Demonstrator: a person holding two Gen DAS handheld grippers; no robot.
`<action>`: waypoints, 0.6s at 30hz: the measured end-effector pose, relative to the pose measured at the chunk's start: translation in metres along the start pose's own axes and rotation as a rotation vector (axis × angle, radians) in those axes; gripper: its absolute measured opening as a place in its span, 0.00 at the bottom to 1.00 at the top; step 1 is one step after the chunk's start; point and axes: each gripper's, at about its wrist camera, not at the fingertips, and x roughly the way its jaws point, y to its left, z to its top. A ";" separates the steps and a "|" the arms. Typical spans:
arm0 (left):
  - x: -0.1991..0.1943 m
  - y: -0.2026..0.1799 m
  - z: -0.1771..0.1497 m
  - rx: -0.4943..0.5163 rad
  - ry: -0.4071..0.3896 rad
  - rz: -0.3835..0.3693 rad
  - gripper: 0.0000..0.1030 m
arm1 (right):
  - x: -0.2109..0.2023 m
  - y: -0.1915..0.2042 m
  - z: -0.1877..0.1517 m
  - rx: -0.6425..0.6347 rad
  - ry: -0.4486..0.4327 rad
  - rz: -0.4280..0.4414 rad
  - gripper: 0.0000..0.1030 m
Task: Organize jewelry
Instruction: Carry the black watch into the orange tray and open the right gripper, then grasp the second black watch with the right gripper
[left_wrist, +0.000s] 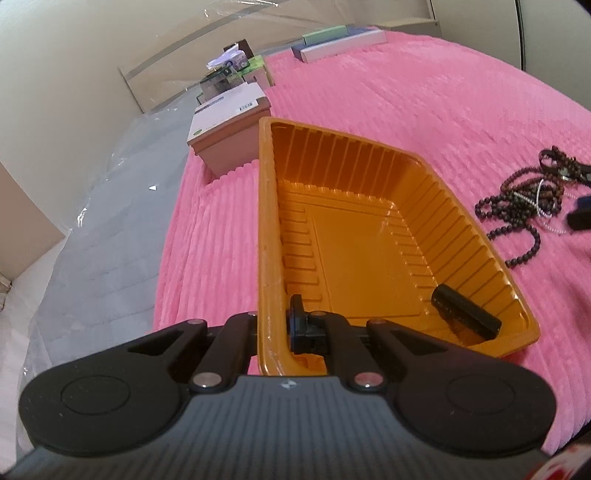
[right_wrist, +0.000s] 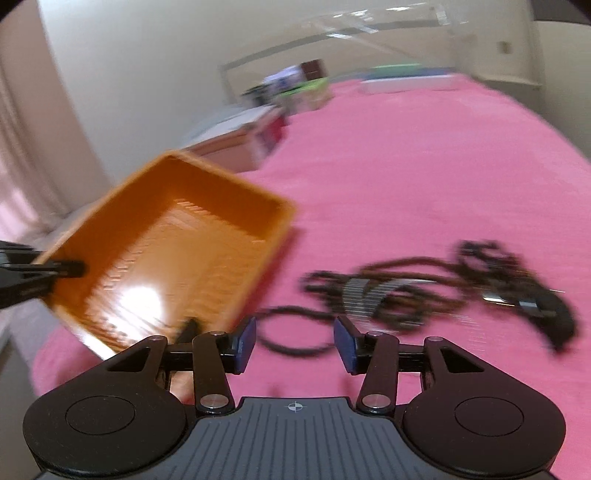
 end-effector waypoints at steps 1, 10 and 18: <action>0.001 -0.001 0.001 0.006 0.004 0.002 0.02 | -0.006 -0.012 -0.002 0.008 -0.007 -0.032 0.46; 0.002 -0.006 0.007 0.063 0.033 0.016 0.03 | -0.038 -0.101 -0.011 0.044 -0.033 -0.265 0.47; 0.003 -0.006 0.008 0.069 0.044 0.020 0.03 | -0.020 -0.130 -0.002 -0.076 0.011 -0.299 0.47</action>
